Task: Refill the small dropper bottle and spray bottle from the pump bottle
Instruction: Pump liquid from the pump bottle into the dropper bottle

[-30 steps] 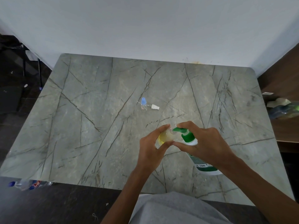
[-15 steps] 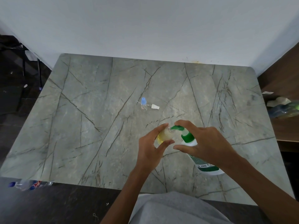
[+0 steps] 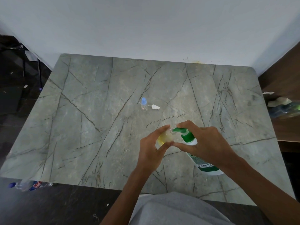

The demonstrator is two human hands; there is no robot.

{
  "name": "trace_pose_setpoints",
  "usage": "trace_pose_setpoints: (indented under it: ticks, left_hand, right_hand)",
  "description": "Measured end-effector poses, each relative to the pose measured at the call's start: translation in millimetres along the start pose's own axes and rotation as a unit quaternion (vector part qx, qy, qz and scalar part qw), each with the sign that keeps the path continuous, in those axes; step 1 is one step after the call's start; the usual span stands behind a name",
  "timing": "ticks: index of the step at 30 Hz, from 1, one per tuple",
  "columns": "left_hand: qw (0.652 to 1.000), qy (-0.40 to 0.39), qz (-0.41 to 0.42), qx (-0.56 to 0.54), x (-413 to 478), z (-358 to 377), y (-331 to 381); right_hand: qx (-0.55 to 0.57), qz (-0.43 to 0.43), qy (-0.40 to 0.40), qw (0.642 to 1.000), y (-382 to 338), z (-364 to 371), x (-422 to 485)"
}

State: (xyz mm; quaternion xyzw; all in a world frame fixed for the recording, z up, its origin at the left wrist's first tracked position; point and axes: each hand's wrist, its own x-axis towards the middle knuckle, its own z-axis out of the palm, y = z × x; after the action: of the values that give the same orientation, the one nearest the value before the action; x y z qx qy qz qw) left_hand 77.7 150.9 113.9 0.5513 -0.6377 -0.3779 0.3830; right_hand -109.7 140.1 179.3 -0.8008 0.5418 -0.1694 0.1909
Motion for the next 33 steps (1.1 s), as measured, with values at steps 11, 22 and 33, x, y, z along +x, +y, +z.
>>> trace_pose_setpoints:
  ticks: [11, 22, 33]
  left_hand:
    - [1.0, 0.003, 0.005, -0.018, 1.7, -1.9, 5.2]
    - [1.0, 0.005, 0.006, -0.019, 0.4, -0.6, 5.0]
    - [0.999, 0.01, -0.009, -0.041, 3.1, -1.2, 4.4]
  right_hand:
    - [-0.026, -0.004, -0.024, 0.999, -3.2, -4.6, -2.5]
    - [0.0, 0.004, 0.006, 1.0, 1.0, 0.5, -0.9]
    - [-0.035, -0.015, -0.007, 0.999, -4.2, -4.5, -0.5]
